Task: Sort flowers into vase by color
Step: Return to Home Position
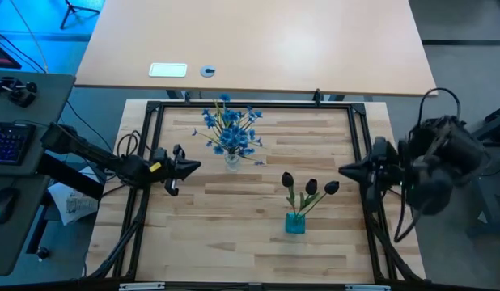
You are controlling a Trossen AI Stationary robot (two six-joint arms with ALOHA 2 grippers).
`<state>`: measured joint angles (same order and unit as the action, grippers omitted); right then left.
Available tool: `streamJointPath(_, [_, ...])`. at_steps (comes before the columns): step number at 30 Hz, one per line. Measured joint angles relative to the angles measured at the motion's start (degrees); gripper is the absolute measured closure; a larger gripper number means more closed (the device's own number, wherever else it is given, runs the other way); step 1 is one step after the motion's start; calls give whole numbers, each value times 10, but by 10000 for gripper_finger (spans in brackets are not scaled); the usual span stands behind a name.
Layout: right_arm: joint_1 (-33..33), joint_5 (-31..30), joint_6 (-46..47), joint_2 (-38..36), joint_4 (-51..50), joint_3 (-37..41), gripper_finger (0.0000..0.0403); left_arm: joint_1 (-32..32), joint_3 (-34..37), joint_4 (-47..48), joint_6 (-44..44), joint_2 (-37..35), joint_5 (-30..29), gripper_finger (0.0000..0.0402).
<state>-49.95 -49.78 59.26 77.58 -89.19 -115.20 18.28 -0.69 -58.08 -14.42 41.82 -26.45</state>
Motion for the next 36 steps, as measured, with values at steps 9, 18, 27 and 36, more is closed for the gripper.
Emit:
streamJointPath(9, [-54,-82,142,-143,160,316,402,0,0,19,11,-12,-9,401])
streamJointPath(18, [114,58,-316,-343,599,537,402,0,0,33,11,-10,-8,401])
streamJointPath(27, [357,343,-442,-448,756,711,403,0,0,33,11,-10,-8,401])
streamJointPath(36, [506,479,-463,-549,772,820,403,0,0,34,11,-10,-8,401])
